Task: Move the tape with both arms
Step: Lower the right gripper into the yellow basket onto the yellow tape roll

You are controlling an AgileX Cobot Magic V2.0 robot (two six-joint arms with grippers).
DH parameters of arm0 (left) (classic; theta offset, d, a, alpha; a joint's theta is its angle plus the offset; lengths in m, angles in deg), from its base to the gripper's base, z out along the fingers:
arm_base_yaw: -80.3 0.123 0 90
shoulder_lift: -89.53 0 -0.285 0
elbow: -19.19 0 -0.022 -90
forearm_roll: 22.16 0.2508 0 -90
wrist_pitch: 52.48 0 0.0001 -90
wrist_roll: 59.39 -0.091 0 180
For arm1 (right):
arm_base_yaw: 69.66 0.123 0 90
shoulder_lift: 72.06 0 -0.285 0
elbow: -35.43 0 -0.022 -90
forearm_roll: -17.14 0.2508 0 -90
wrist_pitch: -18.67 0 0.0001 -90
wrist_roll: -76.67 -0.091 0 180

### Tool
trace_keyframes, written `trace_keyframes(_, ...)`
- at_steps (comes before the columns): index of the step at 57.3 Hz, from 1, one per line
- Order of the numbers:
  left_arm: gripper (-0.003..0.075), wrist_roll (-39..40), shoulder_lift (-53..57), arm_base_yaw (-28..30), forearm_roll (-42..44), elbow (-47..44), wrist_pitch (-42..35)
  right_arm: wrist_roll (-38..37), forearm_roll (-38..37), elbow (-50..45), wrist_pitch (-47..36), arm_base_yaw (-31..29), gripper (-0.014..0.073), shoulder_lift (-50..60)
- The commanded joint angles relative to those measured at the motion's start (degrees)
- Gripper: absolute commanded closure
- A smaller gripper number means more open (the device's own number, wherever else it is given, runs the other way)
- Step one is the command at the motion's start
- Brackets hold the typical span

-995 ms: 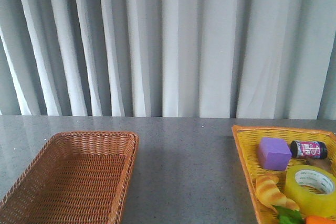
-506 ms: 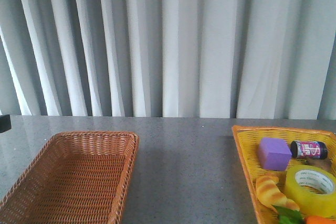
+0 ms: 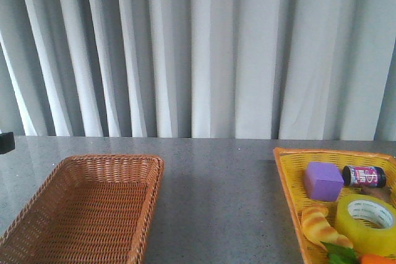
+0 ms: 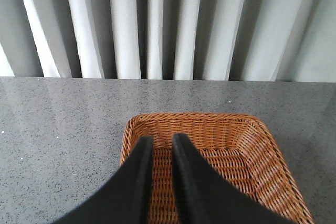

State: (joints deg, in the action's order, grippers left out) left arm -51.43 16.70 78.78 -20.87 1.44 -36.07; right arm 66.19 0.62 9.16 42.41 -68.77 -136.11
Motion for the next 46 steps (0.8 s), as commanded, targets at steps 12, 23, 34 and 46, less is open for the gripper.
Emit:
trace_keyframes(12,0.0239,-0.16,-1.31,-0.28,-0.64,2.11,-3.62,-4.21,-1.85,2.17,-4.56,0.03,-0.0052,-0.75)
trace_keyframes(23,0.0195,-0.16,-2.1,-0.28,-0.15,2.11,-5.22,-10.31,-4.43,8.71,2.7,-0.01,0.0008,-7.59)
trace_keyframes(34,0.0195,-0.16,-3.62,-0.28,-0.02,2.11,-4.91,-9.92,-7.98,22.42,13.58,-1.04,0.0012,-19.35)
trace_keyframes(46,0.0195,-0.16,-5.51,-0.28,-0.09,2.11,-4.98,-2.91,3.38,34.15,22.06,-8.35,0.0012,-31.63)
